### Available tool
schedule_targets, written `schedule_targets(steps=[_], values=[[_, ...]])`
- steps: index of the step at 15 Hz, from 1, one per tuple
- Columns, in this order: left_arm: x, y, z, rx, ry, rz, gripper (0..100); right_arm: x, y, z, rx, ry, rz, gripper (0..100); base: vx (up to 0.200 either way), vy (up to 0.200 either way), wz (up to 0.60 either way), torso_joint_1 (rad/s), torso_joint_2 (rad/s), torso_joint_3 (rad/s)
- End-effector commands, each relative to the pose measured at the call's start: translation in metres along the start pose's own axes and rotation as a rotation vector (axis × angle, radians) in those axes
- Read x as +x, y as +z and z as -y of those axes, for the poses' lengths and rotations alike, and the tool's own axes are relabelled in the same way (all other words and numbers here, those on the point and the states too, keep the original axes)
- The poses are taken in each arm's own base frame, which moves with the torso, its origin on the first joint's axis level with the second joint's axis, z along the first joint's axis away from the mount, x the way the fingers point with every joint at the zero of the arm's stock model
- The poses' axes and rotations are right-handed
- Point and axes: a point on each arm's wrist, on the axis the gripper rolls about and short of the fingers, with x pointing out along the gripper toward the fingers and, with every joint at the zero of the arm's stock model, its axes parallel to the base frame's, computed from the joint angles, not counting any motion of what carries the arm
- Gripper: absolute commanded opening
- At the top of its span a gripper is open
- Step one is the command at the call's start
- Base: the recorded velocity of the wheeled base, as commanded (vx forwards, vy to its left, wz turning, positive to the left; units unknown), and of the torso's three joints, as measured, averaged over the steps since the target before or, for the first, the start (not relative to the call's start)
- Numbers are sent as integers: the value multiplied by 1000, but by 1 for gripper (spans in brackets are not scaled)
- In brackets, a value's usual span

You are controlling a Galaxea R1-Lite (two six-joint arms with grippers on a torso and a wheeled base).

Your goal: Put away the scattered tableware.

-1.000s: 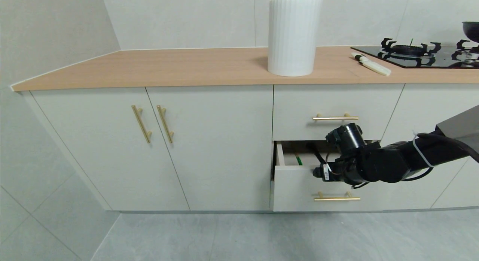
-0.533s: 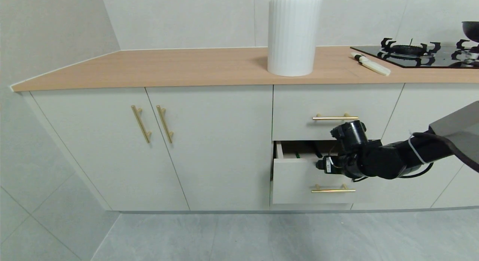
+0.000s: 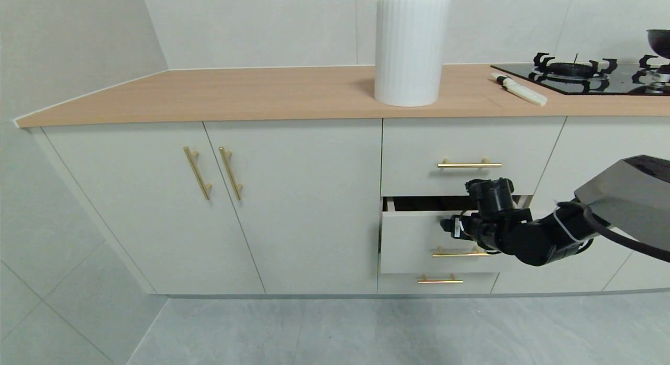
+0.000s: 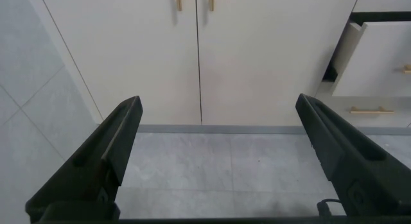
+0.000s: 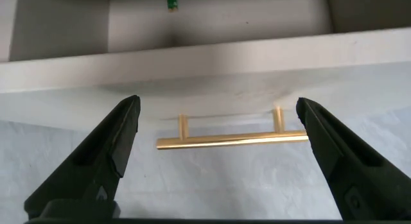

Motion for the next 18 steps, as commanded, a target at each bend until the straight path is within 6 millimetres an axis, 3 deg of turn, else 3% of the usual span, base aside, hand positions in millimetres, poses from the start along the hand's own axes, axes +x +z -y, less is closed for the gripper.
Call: schedule_targets(steps=[1, 18], values=[[0, 0, 0, 0, 1, 0, 100, 9, -12, 0, -8, -2, -7, 100, 0, 0, 0, 0, 0, 0], [0, 0, 0, 0, 1, 0, 100, 52, -7, 19, 84, -9, 199, 100, 0, 0, 0, 0, 0, 0]])
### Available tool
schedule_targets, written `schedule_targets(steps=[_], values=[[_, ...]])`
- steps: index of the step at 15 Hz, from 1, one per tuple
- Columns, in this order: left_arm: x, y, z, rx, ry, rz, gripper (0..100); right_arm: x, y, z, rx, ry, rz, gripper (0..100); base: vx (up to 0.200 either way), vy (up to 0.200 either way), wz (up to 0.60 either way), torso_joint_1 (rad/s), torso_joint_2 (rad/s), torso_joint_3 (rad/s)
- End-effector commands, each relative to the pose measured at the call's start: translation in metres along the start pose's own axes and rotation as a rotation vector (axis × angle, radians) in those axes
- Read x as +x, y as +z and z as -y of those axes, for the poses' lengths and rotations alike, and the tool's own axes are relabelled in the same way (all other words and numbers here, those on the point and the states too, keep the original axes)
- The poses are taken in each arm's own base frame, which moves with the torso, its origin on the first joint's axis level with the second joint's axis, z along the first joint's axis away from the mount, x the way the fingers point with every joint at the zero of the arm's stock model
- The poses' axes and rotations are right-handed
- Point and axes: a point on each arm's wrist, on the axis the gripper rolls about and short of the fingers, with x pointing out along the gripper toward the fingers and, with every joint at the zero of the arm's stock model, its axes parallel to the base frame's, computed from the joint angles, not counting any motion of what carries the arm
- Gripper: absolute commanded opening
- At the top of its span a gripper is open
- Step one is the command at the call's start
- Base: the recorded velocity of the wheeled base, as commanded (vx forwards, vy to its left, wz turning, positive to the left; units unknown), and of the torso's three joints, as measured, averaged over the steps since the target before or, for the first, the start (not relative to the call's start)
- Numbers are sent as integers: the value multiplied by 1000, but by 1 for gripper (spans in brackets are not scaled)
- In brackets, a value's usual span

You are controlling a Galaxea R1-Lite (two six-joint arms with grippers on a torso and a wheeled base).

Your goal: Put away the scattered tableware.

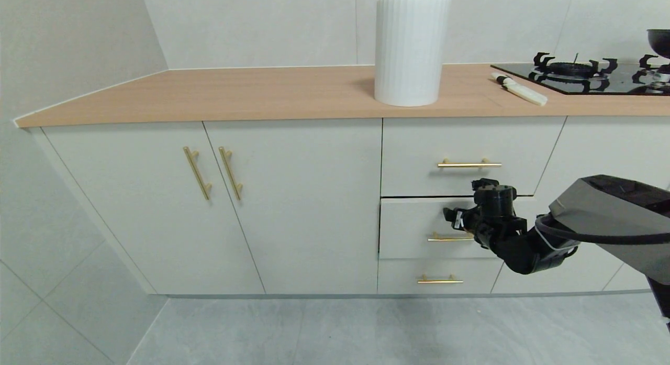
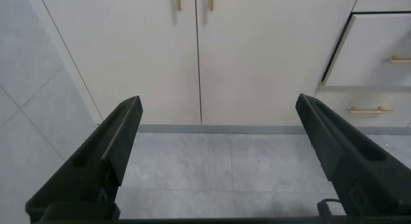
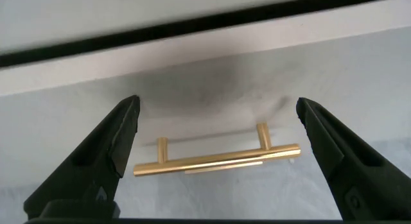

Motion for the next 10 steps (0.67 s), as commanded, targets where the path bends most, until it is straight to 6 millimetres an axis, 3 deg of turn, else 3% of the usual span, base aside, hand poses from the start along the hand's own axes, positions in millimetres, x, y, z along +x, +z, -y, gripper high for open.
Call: schedule_targets(steps=[1, 10], values=[[0, 0, 0, 0, 0, 0, 100, 5, -6, 1, -2, -5, -9, 100, 0, 0, 0, 0, 0, 0], [0, 0, 0, 0, 0, 0, 100, 21, -3, 6, 20, -23, 31, 100, 0, 0, 0, 0, 0, 0]])
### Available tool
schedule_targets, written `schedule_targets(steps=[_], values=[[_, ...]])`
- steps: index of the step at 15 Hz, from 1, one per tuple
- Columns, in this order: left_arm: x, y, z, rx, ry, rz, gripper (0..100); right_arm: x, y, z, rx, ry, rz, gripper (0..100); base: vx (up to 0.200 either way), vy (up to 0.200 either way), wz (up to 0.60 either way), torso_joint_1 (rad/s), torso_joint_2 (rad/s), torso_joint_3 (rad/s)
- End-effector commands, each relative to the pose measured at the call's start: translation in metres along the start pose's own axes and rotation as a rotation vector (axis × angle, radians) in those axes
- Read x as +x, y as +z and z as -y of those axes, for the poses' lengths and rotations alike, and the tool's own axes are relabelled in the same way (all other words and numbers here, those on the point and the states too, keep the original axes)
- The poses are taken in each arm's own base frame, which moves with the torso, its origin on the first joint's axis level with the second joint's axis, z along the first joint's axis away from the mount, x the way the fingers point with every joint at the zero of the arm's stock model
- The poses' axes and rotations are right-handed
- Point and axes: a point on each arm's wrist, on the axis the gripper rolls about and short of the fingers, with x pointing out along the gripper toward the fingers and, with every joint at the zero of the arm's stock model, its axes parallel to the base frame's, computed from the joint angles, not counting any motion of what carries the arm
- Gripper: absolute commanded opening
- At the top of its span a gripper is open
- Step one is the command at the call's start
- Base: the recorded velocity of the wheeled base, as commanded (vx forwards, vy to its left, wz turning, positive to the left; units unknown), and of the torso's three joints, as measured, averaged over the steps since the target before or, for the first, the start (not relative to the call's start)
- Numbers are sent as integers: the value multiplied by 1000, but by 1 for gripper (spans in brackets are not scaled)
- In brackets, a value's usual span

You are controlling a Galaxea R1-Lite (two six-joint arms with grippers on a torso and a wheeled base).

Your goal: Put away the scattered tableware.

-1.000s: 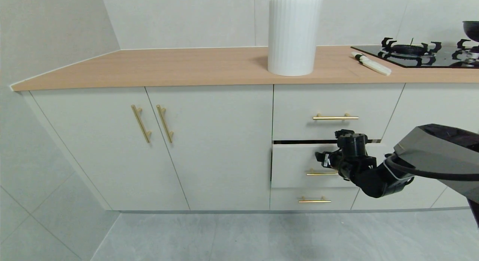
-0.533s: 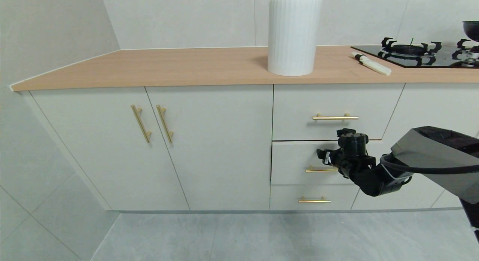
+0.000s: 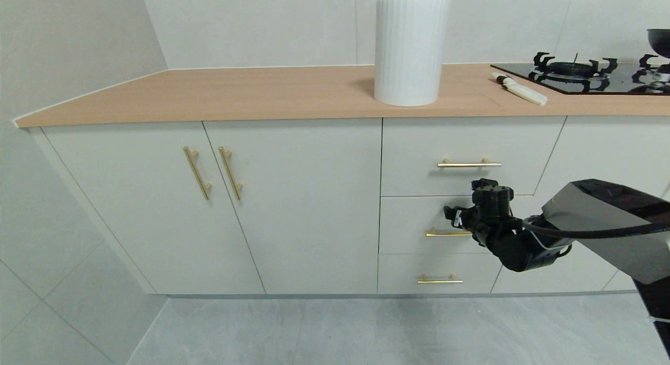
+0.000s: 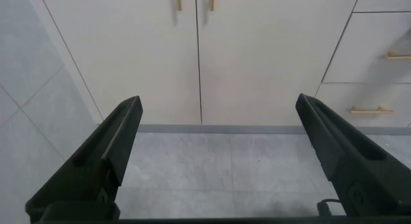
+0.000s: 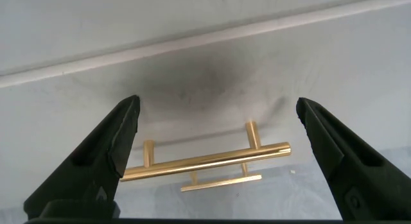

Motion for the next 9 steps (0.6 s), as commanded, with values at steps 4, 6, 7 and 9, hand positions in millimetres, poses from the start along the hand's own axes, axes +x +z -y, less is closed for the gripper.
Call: schedule_targets(steps=[4, 6, 7, 9], values=[[0, 0, 0, 0, 0, 0, 100, 6, 0, 0, 13, -12, 15, 100, 0, 0, 0, 0, 0, 0], [0, 0, 0, 0, 0, 0, 100, 3, 1, 1, 12, -14, 13, 100, 0, 0, 0, 0, 0, 0], [0, 0, 0, 0, 0, 0, 100, -1, 4, 2, 11, -13, 10, 100, 0, 0, 0, 0, 0, 0], [0, 0, 0, 0, 0, 0, 100, -18, 13, 3, 5, -4, -3, 100, 0, 0, 0, 0, 0, 0]])
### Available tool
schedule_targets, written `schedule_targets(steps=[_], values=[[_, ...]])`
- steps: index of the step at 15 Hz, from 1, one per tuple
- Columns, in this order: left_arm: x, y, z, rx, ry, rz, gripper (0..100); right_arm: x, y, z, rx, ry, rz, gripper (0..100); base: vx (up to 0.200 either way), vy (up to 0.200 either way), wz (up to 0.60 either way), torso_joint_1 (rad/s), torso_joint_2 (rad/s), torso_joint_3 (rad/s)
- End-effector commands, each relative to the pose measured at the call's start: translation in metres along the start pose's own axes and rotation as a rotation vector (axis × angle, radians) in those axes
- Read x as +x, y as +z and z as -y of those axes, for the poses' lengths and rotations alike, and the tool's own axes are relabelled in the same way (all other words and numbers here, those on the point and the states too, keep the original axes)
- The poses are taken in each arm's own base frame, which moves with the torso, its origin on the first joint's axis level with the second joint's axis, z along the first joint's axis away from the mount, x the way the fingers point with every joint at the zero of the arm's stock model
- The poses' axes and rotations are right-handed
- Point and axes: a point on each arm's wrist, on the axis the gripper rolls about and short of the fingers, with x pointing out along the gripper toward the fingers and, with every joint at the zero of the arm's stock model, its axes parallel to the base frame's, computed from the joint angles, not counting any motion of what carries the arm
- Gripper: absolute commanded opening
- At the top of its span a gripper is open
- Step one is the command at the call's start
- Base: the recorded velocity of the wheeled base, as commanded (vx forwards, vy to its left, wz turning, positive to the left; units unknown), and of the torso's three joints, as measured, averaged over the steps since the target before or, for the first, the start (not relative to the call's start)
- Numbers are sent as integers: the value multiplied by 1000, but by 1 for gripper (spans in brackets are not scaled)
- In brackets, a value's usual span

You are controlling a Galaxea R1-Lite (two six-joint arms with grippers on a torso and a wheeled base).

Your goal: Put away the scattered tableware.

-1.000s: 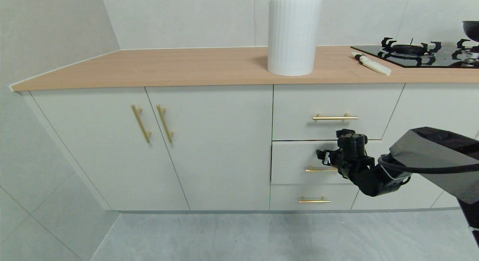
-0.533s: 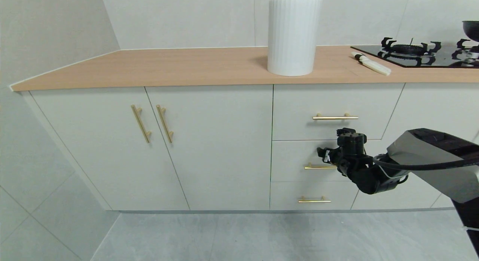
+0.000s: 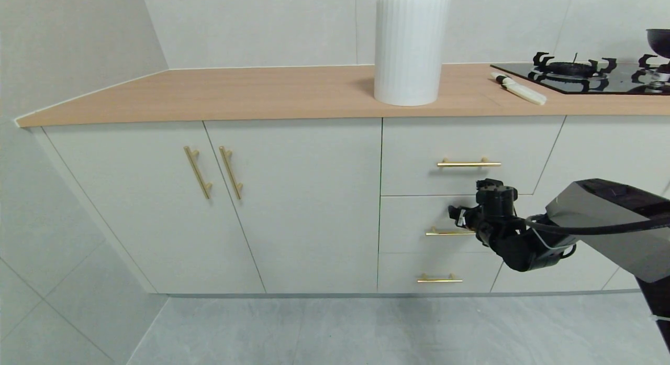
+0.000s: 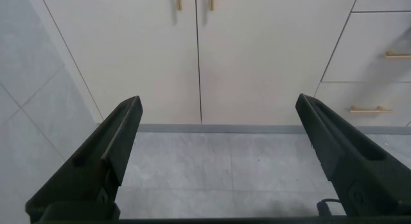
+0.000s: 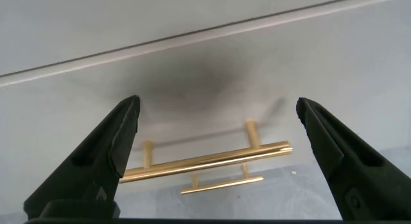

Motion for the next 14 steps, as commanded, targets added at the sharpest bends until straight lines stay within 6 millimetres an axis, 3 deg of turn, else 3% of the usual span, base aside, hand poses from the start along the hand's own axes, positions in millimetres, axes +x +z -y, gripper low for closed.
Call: schedule_targets(steps=[1, 4, 6, 7, 9, 10, 12, 13, 14], values=[[0, 0, 0, 0, 0, 0, 100, -21, 15, -1, -8, 19, -5, 100, 0, 0, 0, 0, 0, 0], [0, 0, 0, 0, 0, 0, 100, -90, 40, 1, -40, 68, -18, 100, 0, 0, 0, 0, 0, 0], [0, 0, 0, 0, 0, 0, 100, -118, 50, 7, -39, 73, -7, 100, 0, 0, 0, 0, 0, 0], [0, 0, 0, 0, 0, 0, 100, -155, 62, 11, -44, 90, 24, 100, 0, 0, 0, 0, 0, 0], [0, 0, 0, 0, 0, 0, 100, -195, 75, 18, -34, 110, 73, 100, 0, 0, 0, 0, 0, 0], [0, 0, 0, 0, 0, 0, 100, -237, 86, 25, -24, 140, 134, 100, 0, 0, 0, 0, 0, 0], [0, 0, 0, 0, 0, 0, 100, -287, 95, 41, -24, 142, 230, 100, 0, 0, 0, 0, 0, 0], [0, 0, 0, 0, 0, 0, 100, -308, 97, 51, -29, 120, 277, 100, 0, 0, 0, 0, 0, 0], [0, 0, 0, 0, 0, 0, 100, -308, 97, 51, -29, 120, 277, 100, 0, 0, 0, 0, 0, 0]])
